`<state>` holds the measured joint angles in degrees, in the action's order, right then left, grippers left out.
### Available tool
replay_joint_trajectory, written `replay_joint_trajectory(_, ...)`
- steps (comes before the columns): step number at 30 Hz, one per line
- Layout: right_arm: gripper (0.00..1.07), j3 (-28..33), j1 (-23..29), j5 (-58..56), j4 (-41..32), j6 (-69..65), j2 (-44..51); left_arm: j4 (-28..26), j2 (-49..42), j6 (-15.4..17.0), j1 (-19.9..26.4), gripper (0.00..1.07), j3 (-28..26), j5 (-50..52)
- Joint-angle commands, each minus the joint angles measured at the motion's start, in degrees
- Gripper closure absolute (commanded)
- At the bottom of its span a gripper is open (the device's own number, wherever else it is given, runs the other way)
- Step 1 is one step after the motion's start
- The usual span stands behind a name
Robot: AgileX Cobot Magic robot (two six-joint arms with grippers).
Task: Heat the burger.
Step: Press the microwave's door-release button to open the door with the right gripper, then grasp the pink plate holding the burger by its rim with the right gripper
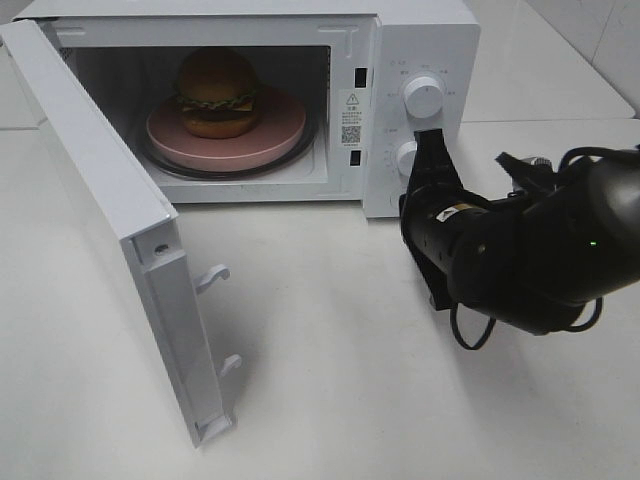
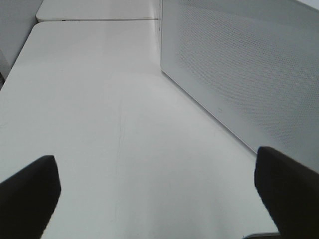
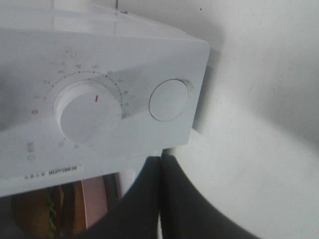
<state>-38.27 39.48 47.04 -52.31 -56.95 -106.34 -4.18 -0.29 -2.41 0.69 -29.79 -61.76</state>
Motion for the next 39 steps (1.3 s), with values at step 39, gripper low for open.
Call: replay_joint_trajectory(39, 1.05, -17.3, -12.0, -88.7, 37.2, 70.2, 19.0, 0.1, -0.5, 0.3, 0.2, 0.09, 0.2, 0.5)
